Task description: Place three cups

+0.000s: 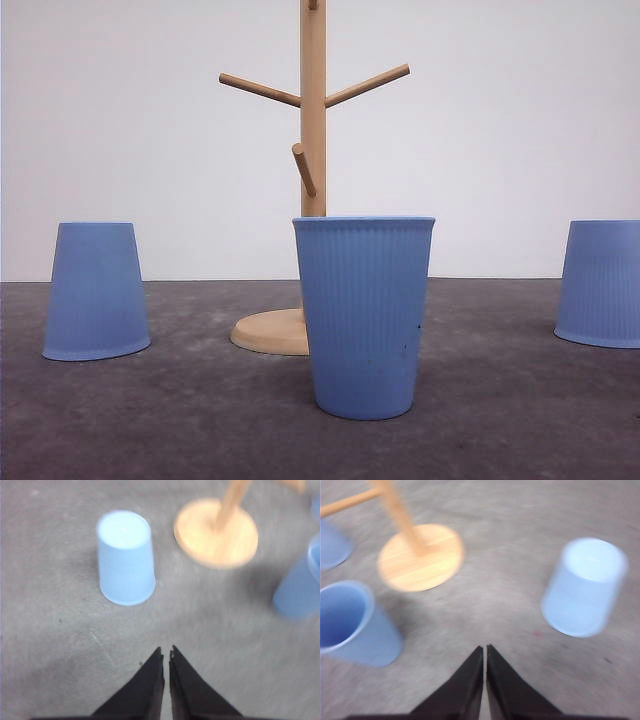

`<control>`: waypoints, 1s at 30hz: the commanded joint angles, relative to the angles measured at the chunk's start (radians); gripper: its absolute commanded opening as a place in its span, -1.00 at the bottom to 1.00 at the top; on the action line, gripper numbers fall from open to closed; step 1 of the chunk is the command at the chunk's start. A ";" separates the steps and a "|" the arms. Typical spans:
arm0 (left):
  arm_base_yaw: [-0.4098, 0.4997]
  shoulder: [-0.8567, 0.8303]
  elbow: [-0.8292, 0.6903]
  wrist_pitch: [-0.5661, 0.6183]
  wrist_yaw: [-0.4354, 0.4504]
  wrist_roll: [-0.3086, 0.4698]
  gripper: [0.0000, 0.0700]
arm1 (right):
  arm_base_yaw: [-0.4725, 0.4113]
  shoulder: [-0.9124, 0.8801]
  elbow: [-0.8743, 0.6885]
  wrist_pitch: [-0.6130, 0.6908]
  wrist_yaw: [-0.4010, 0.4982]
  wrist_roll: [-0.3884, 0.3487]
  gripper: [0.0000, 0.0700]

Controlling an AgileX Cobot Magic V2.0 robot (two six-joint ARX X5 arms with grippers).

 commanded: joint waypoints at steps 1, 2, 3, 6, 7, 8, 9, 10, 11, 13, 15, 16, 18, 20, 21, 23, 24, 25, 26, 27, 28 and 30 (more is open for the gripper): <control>-0.022 0.012 0.021 0.007 -0.015 0.094 -0.99 | 0.008 0.004 0.015 0.008 0.010 -0.027 -0.82; -0.031 0.017 0.021 0.008 -0.017 0.103 -0.93 | 0.009 0.004 0.015 0.008 0.017 -0.027 -0.64; -0.036 0.021 0.021 0.011 -0.017 0.109 -0.78 | 0.009 0.003 0.015 0.008 0.026 -0.027 -0.43; -0.040 0.022 0.021 0.024 -0.017 0.106 0.10 | 0.009 0.003 0.015 0.009 0.050 -0.027 0.20; -0.040 0.022 0.021 0.031 -0.018 0.094 0.31 | 0.009 0.003 0.015 0.008 0.049 -0.027 0.21; -0.039 0.020 0.021 0.037 -0.018 0.078 0.44 | 0.009 0.003 0.015 0.008 0.049 -0.027 0.21; -0.039 0.019 0.021 0.045 -0.017 0.060 0.48 | 0.009 0.003 0.015 0.009 0.049 -0.027 0.21; -0.039 0.019 0.021 0.053 -0.018 0.038 0.48 | 0.009 0.003 0.015 0.009 0.049 -0.027 0.21; -0.039 0.019 0.021 0.062 -0.018 0.016 0.48 | 0.009 0.003 0.015 0.009 0.049 -0.027 0.21; -0.040 0.021 0.021 0.086 -0.018 -0.036 0.48 | 0.009 0.003 0.015 0.009 0.049 -0.027 0.21; -0.040 0.022 0.021 0.117 -0.017 -0.093 0.51 | 0.009 0.003 0.015 0.009 0.049 -0.026 0.21; -0.041 0.023 0.021 0.134 -0.017 -0.118 0.51 | 0.009 0.003 0.015 0.009 0.049 -0.026 0.21; -0.042 0.024 0.021 0.169 -0.017 -0.150 0.51 | 0.009 0.003 0.015 0.009 0.049 -0.026 0.21; -0.042 0.032 0.020 0.203 -0.017 -0.151 0.51 | 0.009 0.003 0.015 0.009 0.049 -0.026 0.21; -0.042 0.038 0.020 0.223 -0.017 -0.151 0.51 | 0.009 0.003 0.015 0.009 0.049 -0.026 0.21; -0.041 0.061 0.021 0.260 -0.017 -0.152 0.51 | 0.009 0.003 0.015 0.009 0.049 -0.026 0.21; -0.041 0.075 0.021 0.278 -0.017 -0.153 0.51 | 0.009 0.003 0.015 0.009 0.049 -0.026 0.21; -0.041 0.095 0.021 0.296 -0.017 -0.168 0.51 | 0.009 0.003 0.015 0.009 0.049 -0.026 0.21; -0.041 0.118 0.021 0.312 -0.017 -0.188 0.51 | 0.010 0.003 0.015 0.009 0.049 -0.025 0.21; -0.040 0.143 0.021 0.324 -0.018 -0.211 0.51 | 0.010 0.003 0.015 0.009 0.049 -0.024 0.21; -0.040 0.172 0.023 0.330 -0.018 -0.243 0.51 | 0.010 0.003 0.015 0.009 0.049 -0.023 0.21; -0.039 0.246 0.036 0.328 -0.022 -0.312 0.51 | 0.010 0.003 0.015 0.009 0.049 -0.023 0.21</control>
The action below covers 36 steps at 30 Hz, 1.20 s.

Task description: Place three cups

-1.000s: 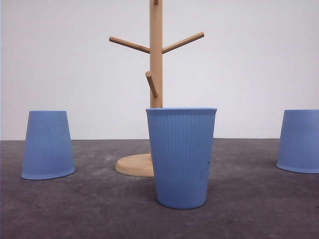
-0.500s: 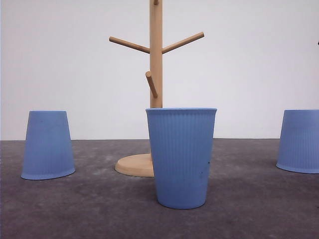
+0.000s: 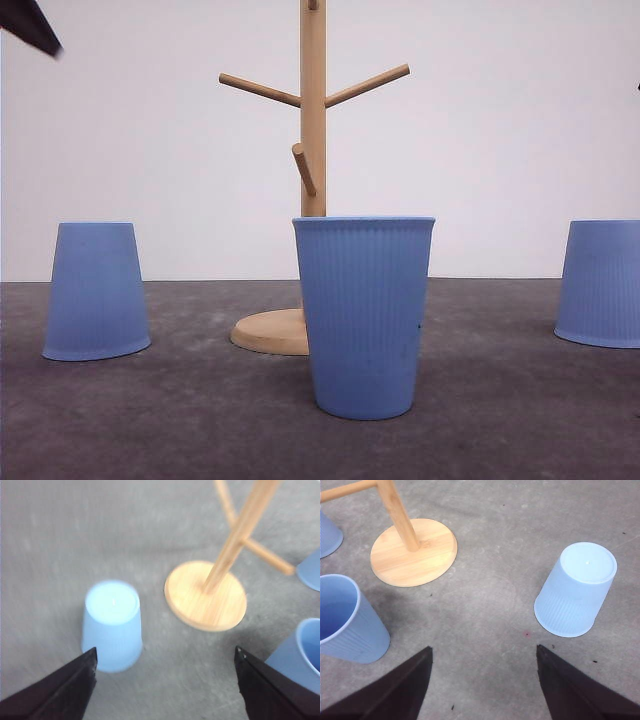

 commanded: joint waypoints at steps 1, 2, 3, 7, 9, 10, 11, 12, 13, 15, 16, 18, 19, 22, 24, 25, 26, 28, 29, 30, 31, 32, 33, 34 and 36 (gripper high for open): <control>-0.003 0.073 0.034 0.001 -0.002 -0.103 0.51 | 0.005 0.003 0.015 0.009 -0.001 -0.007 0.21; -0.003 0.114 0.048 -0.002 -0.002 -0.120 0.52 | 0.006 0.003 0.015 0.009 -0.001 -0.007 0.21; -0.003 0.152 0.063 -0.002 -0.001 -0.131 0.54 | 0.007 0.003 0.015 0.008 -0.001 -0.007 0.21; -0.001 0.304 0.145 -0.020 -0.006 -0.135 0.74 | 0.011 0.003 0.015 0.008 -0.001 -0.007 0.21; 0.006 0.373 0.187 -0.036 -0.012 -0.135 0.85 | 0.011 0.003 0.015 0.008 -0.001 -0.007 0.21; 0.011 0.403 0.205 -0.039 -0.013 -0.131 0.90 | 0.011 0.003 0.015 0.008 -0.001 -0.007 0.21; 0.016 0.433 0.223 -0.041 -0.013 -0.128 0.93 | 0.011 0.003 0.015 0.008 -0.001 -0.007 0.21; 0.020 0.465 0.239 -0.040 -0.015 -0.126 0.94 | 0.011 0.003 0.015 0.008 -0.001 -0.007 0.21; 0.023 0.492 0.254 -0.040 -0.016 -0.124 0.94 | 0.011 0.003 0.015 0.009 -0.001 -0.007 0.21; 0.032 0.545 0.281 -0.039 -0.022 -0.119 0.94 | 0.011 0.003 0.015 0.009 -0.001 -0.007 0.21; 0.037 0.568 0.292 -0.037 -0.027 -0.112 0.94 | 0.011 0.003 0.015 0.009 -0.001 -0.007 0.21; 0.046 0.612 0.311 -0.027 -0.032 -0.095 0.94 | 0.011 0.003 0.015 0.009 -0.001 -0.007 0.21; 0.049 0.632 0.319 -0.019 -0.032 -0.093 0.94 | 0.011 0.003 0.015 0.009 -0.001 -0.007 0.21; 0.052 0.680 0.334 0.009 -0.033 -0.079 0.94 | 0.011 0.003 0.015 0.009 -0.001 -0.007 0.21; 0.055 0.706 0.336 0.022 -0.036 -0.077 0.94 | 0.011 0.003 0.015 0.009 0.000 -0.007 0.21; 0.056 0.715 0.336 0.023 -0.039 -0.075 0.94 | 0.011 0.003 0.015 0.009 0.000 -0.007 0.21; 0.056 0.725 0.336 0.024 -0.040 -0.074 0.94 | 0.011 0.003 0.015 0.009 0.000 -0.007 0.21; 0.056 0.743 0.336 0.027 -0.040 -0.071 0.94 | 0.011 0.003 0.015 0.010 0.000 -0.007 0.21; 0.056 0.750 0.336 0.028 -0.040 -0.069 0.94 | 0.011 0.003 0.015 0.011 0.000 -0.007 0.21; 0.056 0.755 0.336 0.029 -0.040 -0.068 0.94 | 0.011 0.003 0.015 0.011 -0.001 -0.007 0.21; 0.056 0.759 0.336 0.030 -0.040 -0.067 0.94 | 0.011 0.003 0.015 0.012 -0.001 -0.007 0.21; 0.056 0.763 0.336 0.030 -0.041 -0.067 0.94 | 0.011 0.003 0.015 0.012 0.000 -0.007 0.21; 0.056 0.766 0.336 0.029 -0.043 -0.067 0.94 | 0.011 0.003 0.015 0.011 0.000 -0.007 0.21; 0.056 0.768 0.336 0.028 -0.044 -0.067 0.94 | 0.011 0.003 0.015 0.012 0.000 -0.007 0.21; 0.056 0.772 0.336 0.028 -0.050 -0.067 0.93 | 0.011 0.003 0.015 0.012 0.000 -0.007 0.21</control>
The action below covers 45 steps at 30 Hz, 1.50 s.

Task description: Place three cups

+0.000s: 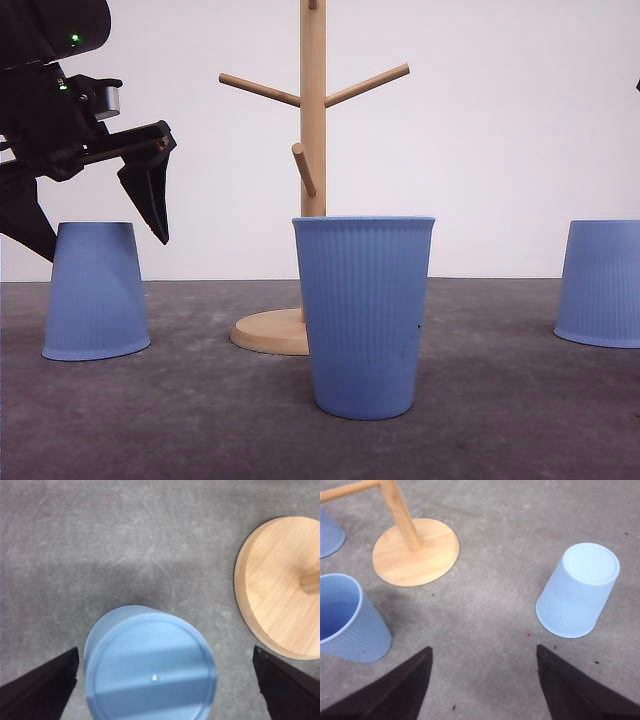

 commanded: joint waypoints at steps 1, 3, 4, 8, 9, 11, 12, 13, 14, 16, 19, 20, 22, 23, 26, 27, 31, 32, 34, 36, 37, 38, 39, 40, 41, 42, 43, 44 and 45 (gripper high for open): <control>-0.002 0.022 0.019 0.010 -0.012 0.011 0.92 | 0.005 0.003 0.015 0.011 0.000 -0.007 0.21; -0.002 0.023 0.019 0.009 -0.018 0.011 0.89 | 0.005 0.003 0.015 0.011 0.000 -0.007 0.21; -0.002 0.023 0.019 0.010 -0.017 0.011 0.82 | 0.005 0.003 0.015 0.011 0.000 -0.007 0.21; -0.002 0.023 0.019 0.009 -0.016 0.011 0.42 | 0.005 0.003 0.015 0.011 0.000 -0.007 0.21; -0.002 0.023 0.019 0.009 -0.016 0.011 0.33 | 0.005 0.003 0.015 0.011 0.000 -0.007 0.21; -0.002 0.023 0.019 0.009 -0.016 0.011 0.22 | 0.005 0.003 0.015 0.011 0.000 -0.007 0.21; -0.002 0.023 0.019 0.009 -0.016 0.010 0.20 | 0.005 0.003 0.015 0.011 0.000 -0.007 0.21; -0.002 0.023 0.019 0.009 -0.016 0.010 0.19 | 0.005 0.003 0.015 0.011 0.000 -0.007 0.21; -0.002 0.023 0.019 0.009 -0.016 0.010 0.19 | 0.005 0.003 0.015 0.011 0.000 -0.007 0.21; -0.002 0.023 0.019 0.009 -0.016 0.010 0.19 | 0.005 0.003 0.015 0.011 0.000 -0.007 0.21; -0.002 0.023 0.020 0.009 -0.016 0.010 0.13 | 0.005 0.003 0.015 0.011 0.000 -0.007 0.21; -0.002 0.023 0.021 0.009 -0.016 0.010 0.07 | 0.005 0.003 0.015 0.011 0.000 -0.007 0.21; -0.002 0.022 0.026 0.007 -0.015 0.010 -0.01 | 0.005 0.003 0.015 0.011 0.000 -0.007 0.21; -0.002 0.022 0.030 0.003 -0.015 0.010 -0.01 | 0.005 0.003 0.015 0.011 0.000 -0.007 0.21; -0.002 0.019 0.059 -0.024 -0.015 0.011 0.00 | 0.005 0.003 0.015 0.011 0.000 -0.007 0.21; -0.002 0.018 0.072 -0.035 -0.014 0.011 0.00 | 0.005 0.003 0.015 0.011 0.000 -0.007 0.21; 0.006 0.016 0.147 -0.104 -0.007 0.036 0.00 | 0.005 0.003 0.015 0.011 0.000 -0.007 0.21; 0.008 0.016 0.170 -0.125 -0.006 0.044 0.00 | 0.005 0.003 0.015 0.011 0.000 -0.007 0.21; 0.017 0.016 0.219 -0.167 -0.002 0.060 0.01 | 0.005 0.003 0.015 0.011 0.000 -0.007 0.21; 0.030 0.016 0.270 -0.210 0.015 0.076 0.01 | 0.005 0.003 0.015 0.011 0.000 -0.007 0.21; 0.039 0.016 0.295 -0.232 0.025 0.083 0.01 | 0.005 0.003 0.015 0.012 0.000 -0.007 0.21; 0.048 0.016 0.320 -0.254 0.036 0.087 0.01 | 0.005 0.003 0.015 0.012 0.000 -0.007 0.21; 0.060 0.016 0.346 -0.273 0.048 0.089 0.01 | 0.005 0.003 0.015 0.012 0.000 -0.007 0.21; 0.073 0.016 0.368 -0.286 0.068 0.089 0.01 | 0.005 0.003 0.015 0.012 0.000 -0.007 0.21; 0.087 0.016 0.390 -0.297 0.093 0.089 0.01 | 0.005 0.003 0.015 0.012 0.000 -0.007 0.21; 0.105 0.016 0.414 -0.306 0.129 0.089 0.01 | 0.005 0.003 0.015 0.012 0.000 -0.007 0.21; 0.123 0.016 0.432 -0.310 0.168 0.085 0.01 | 0.005 0.003 0.015 0.012 0.000 -0.007 0.21; 0.143 0.016 0.450 -0.313 0.209 0.080 0.01 | 0.005 0.003 0.015 0.012 0.000 -0.007 0.21; 0.165 0.016 0.467 -0.316 0.253 0.071 0.01 | 0.005 0.003 0.015 0.013 0.000 -0.007 0.21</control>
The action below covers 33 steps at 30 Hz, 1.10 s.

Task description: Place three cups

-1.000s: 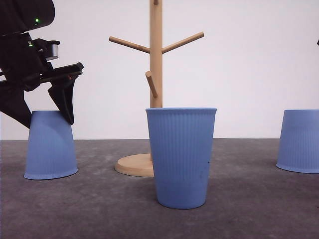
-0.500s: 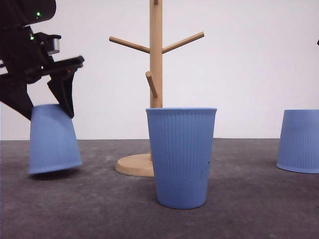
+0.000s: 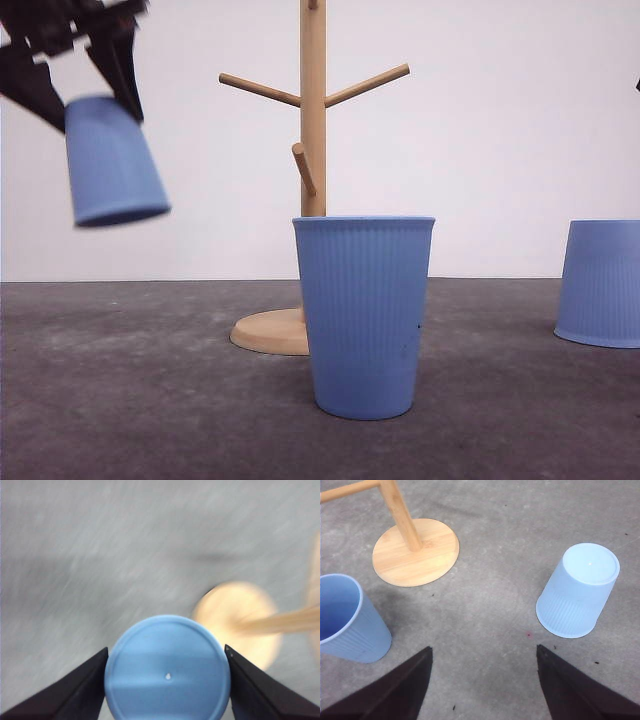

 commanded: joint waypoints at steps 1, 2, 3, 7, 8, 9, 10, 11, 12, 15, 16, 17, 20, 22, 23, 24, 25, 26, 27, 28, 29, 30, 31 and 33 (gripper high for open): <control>0.033 0.012 0.043 0.001 0.084 -0.015 0.01 | 0.005 0.003 0.015 0.013 0.000 -0.007 0.21; 0.055 0.012 0.054 0.001 0.124 -0.027 0.01 | 0.005 0.003 0.015 0.014 0.000 -0.007 0.21; 0.078 0.012 0.061 0.004 0.168 -0.037 0.01 | 0.005 0.003 0.015 0.015 0.000 -0.007 0.21; 0.167 0.012 0.067 0.025 0.330 -0.085 0.01 | 0.005 0.003 0.015 0.020 0.000 -0.007 0.21; 0.186 0.012 0.067 0.034 0.371 -0.101 0.01 | 0.005 0.003 0.015 0.023 0.000 -0.007 0.21; 0.204 0.012 0.067 0.050 0.413 -0.121 0.01 | 0.005 0.003 0.015 0.027 0.000 -0.007 0.21; 0.218 0.012 0.067 0.072 0.453 -0.148 0.01 | 0.005 0.003 0.015 0.031 0.000 -0.007 0.21; 0.231 0.012 0.067 0.098 0.494 -0.177 0.01 | 0.005 0.003 0.015 0.035 0.000 -0.006 0.21; 0.241 0.012 0.067 0.129 0.534 -0.210 0.01 | 0.005 0.003 0.015 0.039 0.000 -0.004 0.21; 0.251 0.012 0.067 0.212 0.615 -0.293 0.01 | 0.005 0.003 0.015 0.053 -0.001 -0.003 0.21; 0.249 0.012 0.067 0.232 0.621 -0.310 0.01 | 0.005 0.003 0.015 0.057 -0.001 -0.003 0.21; 0.246 0.012 0.067 0.248 0.622 -0.324 0.01 | 0.005 0.003 0.015 0.061 -0.001 -0.003 0.21; 0.219 0.014 0.067 0.271 0.622 -0.339 0.02 | 0.005 0.003 0.015 0.066 -0.001 -0.003 0.21; 0.198 0.022 0.067 0.273 0.623 -0.344 0.02 | 0.005 0.003 0.015 0.066 -0.001 -0.003 0.21; 0.189 0.027 0.067 0.273 0.623 -0.348 0.03 | 0.005 0.003 0.015 0.066 -0.001 -0.003 0.21; 0.180 0.033 0.067 0.273 0.623 -0.350 0.04 | 0.005 0.003 0.015 0.066 -0.001 -0.003 0.21; 0.171 0.041 0.067 0.274 0.623 -0.354 0.04 | 0.005 0.003 0.015 0.066 -0.001 -0.003 0.21; 0.162 0.049 0.067 0.275 0.623 -0.357 0.04 | 0.005 0.003 0.015 0.066 -0.001 -0.003 0.21; 0.152 0.058 0.067 0.275 0.624 -0.358 0.04 | 0.005 0.003 0.015 0.066 -0.001 -0.003 0.21; 0.144 0.066 0.067 0.275 0.624 -0.359 0.04 | 0.005 0.003 0.015 0.066 -0.001 -0.003 0.21; 0.136 0.074 0.067 0.276 0.624 -0.360 0.04 | 0.005 0.003 0.015 0.066 -0.001 -0.003 0.21; 0.127 0.081 0.067 0.277 0.624 -0.361 0.04 | 0.005 0.003 0.015 0.066 -0.001 -0.003 0.21; 0.120 0.087 0.067 0.279 0.624 -0.361 0.04 | 0.005 0.003 0.015 0.066 -0.001 -0.003 0.21; 0.105 0.097 0.067 0.286 0.624 -0.360 0.04 | 0.005 0.003 0.015 0.066 -0.001 -0.003 0.21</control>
